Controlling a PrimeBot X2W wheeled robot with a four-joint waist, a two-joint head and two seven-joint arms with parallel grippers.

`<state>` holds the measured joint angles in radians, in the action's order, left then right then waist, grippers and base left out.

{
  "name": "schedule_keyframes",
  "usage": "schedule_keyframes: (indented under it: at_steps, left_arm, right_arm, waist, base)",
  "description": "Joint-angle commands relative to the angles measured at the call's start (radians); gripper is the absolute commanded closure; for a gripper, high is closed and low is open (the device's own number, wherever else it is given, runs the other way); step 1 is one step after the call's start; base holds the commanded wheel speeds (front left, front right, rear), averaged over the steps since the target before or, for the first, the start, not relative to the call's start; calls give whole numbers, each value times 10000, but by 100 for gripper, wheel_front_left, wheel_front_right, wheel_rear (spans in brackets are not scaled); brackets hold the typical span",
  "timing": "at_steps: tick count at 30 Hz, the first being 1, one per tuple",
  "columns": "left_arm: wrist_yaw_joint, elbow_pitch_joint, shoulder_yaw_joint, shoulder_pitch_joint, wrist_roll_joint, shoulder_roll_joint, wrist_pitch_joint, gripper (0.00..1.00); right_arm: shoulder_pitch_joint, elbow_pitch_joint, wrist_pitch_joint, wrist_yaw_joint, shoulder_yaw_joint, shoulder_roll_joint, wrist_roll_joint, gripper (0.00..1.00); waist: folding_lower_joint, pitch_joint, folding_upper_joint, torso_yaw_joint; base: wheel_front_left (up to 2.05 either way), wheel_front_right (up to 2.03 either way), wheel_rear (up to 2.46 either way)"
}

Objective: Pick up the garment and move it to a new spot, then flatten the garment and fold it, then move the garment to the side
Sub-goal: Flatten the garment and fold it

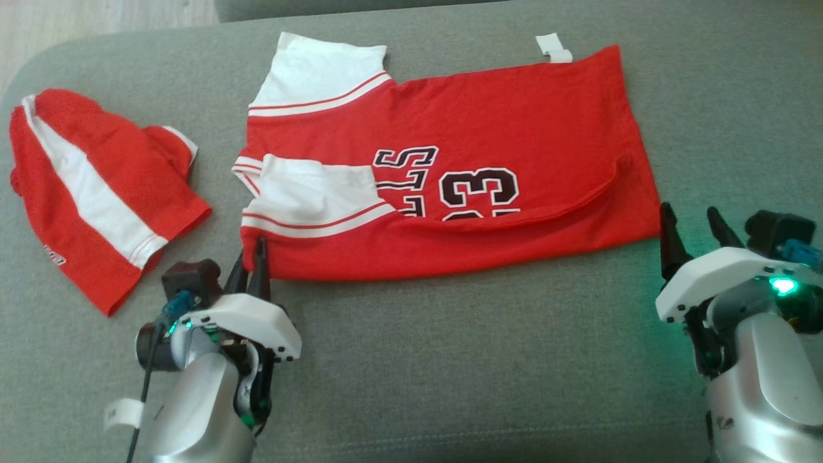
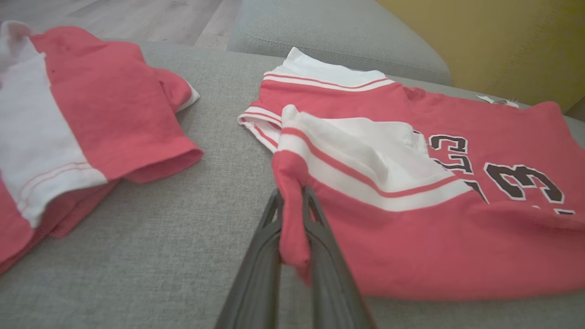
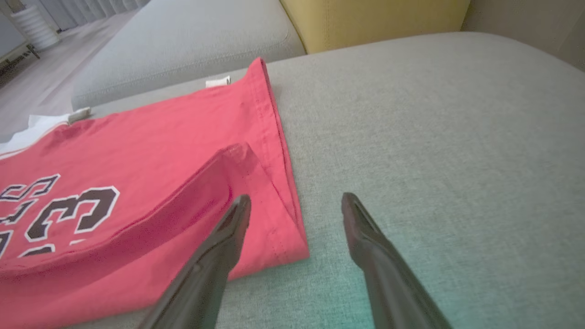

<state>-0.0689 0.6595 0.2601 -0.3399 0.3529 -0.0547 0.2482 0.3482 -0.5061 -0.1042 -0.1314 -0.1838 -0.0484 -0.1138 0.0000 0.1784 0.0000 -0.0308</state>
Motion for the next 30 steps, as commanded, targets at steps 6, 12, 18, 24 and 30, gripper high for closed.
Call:
schedule_keyframes:
  at_steps: [6,12,18,24,30]
  left_arm:
    - [-69,-1211,23,-111,-170,-116,16,100]
    - [-135,-1625,140,-54,-225,-193,-144,100]
    - [-201,-1909,226,57,-239,-288,-279,100]
    - [-252,-2032,241,107,-201,-389,-342,100]
    - [-352,-2003,152,245,-143,-590,-372,100]
  right_arm:
    - [880,-976,-50,7,-73,-19,498,0]
    - [1267,-1664,-38,7,-352,-19,700,0]
    - [1759,-2399,-72,7,-354,-19,460,0]
    - [2112,-3153,-333,7,-61,-19,335,100]
    - [2105,-3499,-183,7,-48,-19,255,100]
  waist:
    - [0,218,0,227]
    - [0,316,0,288]
    - [0,380,0,299]
    - [0,386,0,304]
    - [0,138,0,265]
  base:
    - [0,0,0]
    - [0,0,0]
    - [0,0,0]
    - [0,0,0]
    - [0,0,0]
